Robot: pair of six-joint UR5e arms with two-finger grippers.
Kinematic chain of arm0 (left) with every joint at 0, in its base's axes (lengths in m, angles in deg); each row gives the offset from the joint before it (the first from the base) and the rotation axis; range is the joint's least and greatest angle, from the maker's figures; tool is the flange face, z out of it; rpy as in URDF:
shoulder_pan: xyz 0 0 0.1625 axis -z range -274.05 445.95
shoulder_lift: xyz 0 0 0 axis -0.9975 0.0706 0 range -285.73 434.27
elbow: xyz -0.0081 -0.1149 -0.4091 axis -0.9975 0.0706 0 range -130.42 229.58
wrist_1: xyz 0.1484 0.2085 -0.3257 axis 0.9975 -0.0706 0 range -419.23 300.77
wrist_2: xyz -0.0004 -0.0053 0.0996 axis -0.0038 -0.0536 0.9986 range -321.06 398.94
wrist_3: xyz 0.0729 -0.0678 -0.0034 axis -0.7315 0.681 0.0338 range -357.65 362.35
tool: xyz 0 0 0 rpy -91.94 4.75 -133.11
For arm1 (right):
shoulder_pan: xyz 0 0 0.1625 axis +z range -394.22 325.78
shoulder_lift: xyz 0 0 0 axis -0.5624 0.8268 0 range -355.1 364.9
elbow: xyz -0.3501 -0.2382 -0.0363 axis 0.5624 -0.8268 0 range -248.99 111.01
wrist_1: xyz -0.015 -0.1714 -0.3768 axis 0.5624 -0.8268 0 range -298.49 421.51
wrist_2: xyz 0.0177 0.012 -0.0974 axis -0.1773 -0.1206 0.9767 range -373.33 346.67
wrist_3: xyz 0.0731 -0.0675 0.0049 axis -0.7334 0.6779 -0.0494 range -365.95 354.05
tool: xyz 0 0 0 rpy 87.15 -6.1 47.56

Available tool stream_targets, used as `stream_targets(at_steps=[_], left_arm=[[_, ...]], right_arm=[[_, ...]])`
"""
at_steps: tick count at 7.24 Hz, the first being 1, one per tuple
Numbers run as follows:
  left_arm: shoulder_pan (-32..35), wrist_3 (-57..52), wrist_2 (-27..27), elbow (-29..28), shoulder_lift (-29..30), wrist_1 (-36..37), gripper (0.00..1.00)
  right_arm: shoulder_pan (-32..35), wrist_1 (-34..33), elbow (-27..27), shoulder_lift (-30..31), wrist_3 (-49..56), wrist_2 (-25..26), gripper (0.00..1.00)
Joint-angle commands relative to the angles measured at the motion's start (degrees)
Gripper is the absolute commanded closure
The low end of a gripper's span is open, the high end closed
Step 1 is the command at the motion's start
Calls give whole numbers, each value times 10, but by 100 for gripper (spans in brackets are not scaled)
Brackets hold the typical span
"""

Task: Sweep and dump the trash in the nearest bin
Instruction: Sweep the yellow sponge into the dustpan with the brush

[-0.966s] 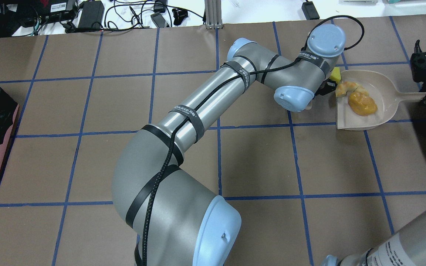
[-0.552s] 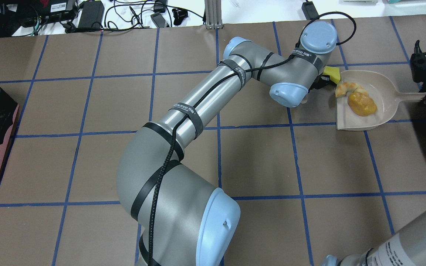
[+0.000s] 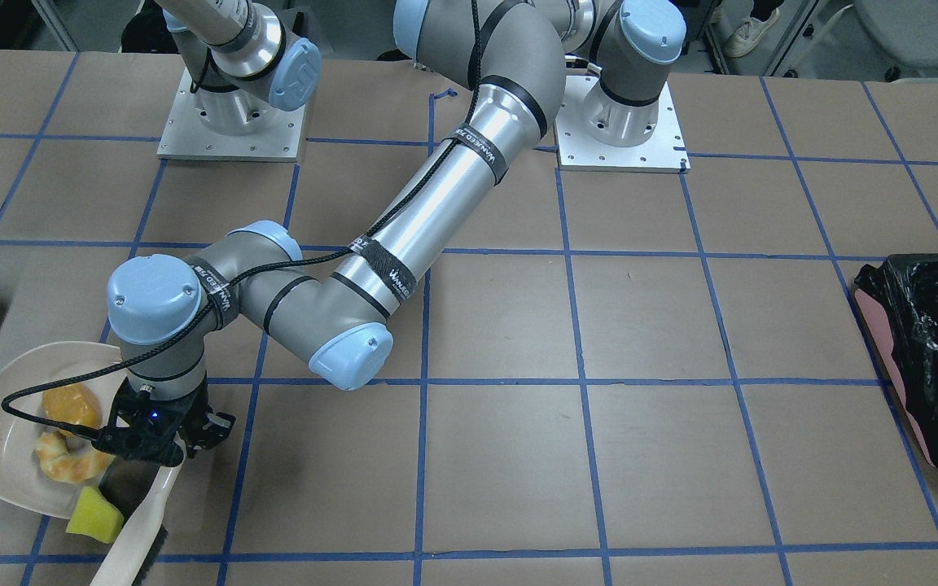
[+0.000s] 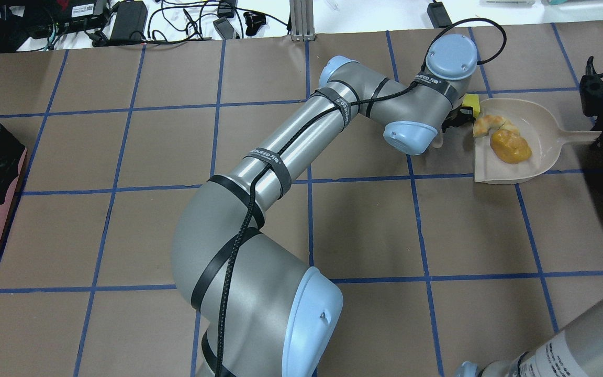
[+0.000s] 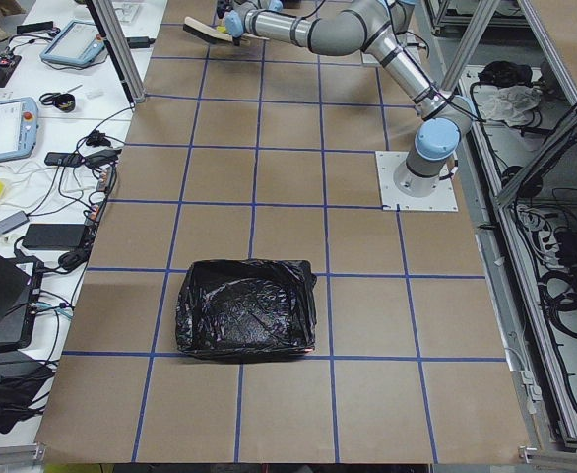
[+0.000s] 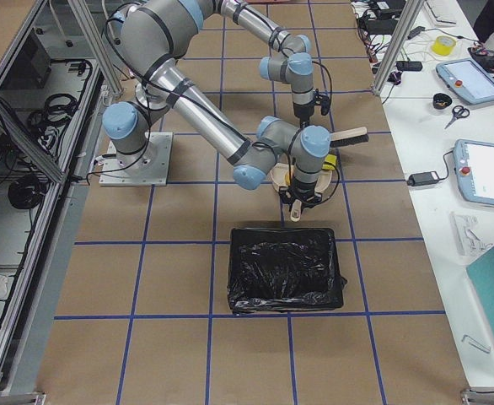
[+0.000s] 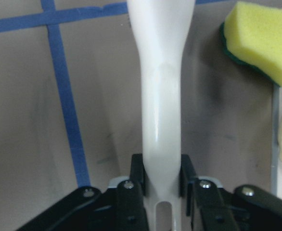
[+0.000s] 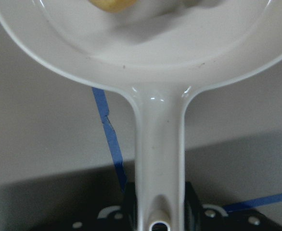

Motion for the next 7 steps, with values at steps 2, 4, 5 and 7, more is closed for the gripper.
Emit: stream_targets(at_steps=[2, 4, 5, 7], left_arm=[[6, -8, -10, 17, -10, -38, 100], [3, -73, 0, 23, -30, -125, 100], [1, -127, 23, 21, -35, -161, 100], [-2, -150, 51, 15, -32, -172, 100]], right_arm=[[0, 1, 0, -2, -3, 0, 91], [0, 0, -1, -2, -3, 0, 91], [0, 0, -1, -1, -2, 0, 91], [0, 1, -1, 1, -3, 0, 91]])
